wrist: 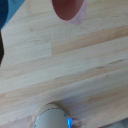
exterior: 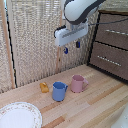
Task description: Kindly get your arm to the topmost drawer handle. Get a good grip on it, then softly pull to open it.
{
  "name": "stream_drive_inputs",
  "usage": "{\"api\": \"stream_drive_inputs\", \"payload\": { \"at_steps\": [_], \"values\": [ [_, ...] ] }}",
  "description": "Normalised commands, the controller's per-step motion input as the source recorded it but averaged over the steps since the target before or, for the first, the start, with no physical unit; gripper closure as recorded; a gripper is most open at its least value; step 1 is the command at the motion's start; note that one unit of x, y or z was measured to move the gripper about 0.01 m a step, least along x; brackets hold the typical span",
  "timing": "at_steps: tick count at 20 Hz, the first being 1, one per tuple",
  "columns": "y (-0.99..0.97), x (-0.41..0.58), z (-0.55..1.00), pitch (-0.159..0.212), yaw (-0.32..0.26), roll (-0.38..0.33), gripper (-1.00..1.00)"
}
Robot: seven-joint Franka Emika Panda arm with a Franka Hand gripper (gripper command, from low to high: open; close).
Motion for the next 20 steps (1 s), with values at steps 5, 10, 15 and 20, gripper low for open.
{"api": "stream_drive_inputs", "payload": {
  "at_steps": [5, 10, 15, 20],
  "values": [
    [-0.27, -0.187, 0.00, -0.128, 0.151, -0.361, -1.00],
    [-0.23, -0.136, 0.00, -0.181, 0.172, -0.353, -1.00],
    [-0.25, -0.098, 0.00, -0.160, 0.147, -0.368, -1.00],
    [-0.31, -0.078, 0.00, -0.095, 0.101, -0.375, -1.00]
  ]
}}
